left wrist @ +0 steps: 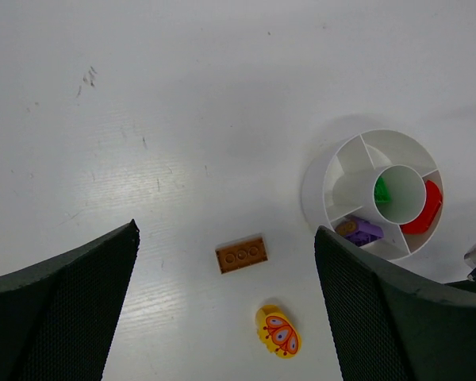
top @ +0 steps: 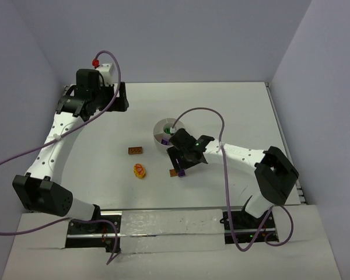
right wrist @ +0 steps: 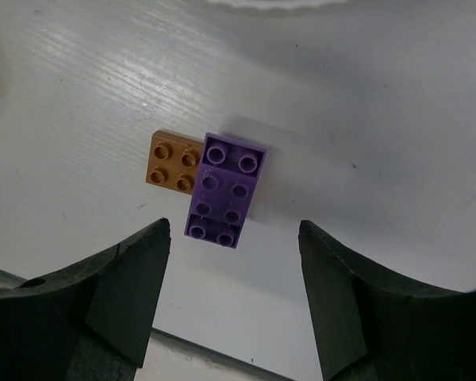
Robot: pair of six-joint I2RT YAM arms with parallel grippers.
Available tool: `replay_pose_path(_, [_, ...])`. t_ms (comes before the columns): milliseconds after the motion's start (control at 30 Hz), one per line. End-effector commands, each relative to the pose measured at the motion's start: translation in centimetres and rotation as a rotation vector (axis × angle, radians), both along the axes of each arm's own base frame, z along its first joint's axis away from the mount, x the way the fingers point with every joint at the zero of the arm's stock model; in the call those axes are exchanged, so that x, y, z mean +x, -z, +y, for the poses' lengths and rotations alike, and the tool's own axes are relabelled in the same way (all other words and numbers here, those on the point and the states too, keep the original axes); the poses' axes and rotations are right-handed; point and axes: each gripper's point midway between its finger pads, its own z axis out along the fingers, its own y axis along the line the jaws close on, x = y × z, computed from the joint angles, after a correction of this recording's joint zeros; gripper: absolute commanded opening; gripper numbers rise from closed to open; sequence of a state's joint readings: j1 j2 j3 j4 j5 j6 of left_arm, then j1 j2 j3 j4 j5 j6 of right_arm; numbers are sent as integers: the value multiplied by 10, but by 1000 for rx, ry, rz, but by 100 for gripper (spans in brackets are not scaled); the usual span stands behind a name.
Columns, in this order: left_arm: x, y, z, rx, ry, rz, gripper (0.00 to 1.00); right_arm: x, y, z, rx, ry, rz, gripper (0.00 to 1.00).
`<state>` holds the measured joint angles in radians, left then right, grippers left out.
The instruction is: Sort the legos into containers by color
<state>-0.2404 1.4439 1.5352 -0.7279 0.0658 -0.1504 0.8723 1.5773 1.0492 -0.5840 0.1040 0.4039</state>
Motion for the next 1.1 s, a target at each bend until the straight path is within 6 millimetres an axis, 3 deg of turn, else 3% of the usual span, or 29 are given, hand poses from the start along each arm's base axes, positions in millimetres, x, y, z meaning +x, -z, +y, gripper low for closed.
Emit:
replay_pose_path(0, [4,-25,4,-20,-20,-95,98,11,-10,18,67,15,-46,72])
replay_pose_path(700, [1,-14,5,-20,-11,-84,98,15,21,19,43,48,-30,69])
replay_pose_path(1067, [0,-14,6,-18,-5,-88,98,17,36,13,4,68,2,58])
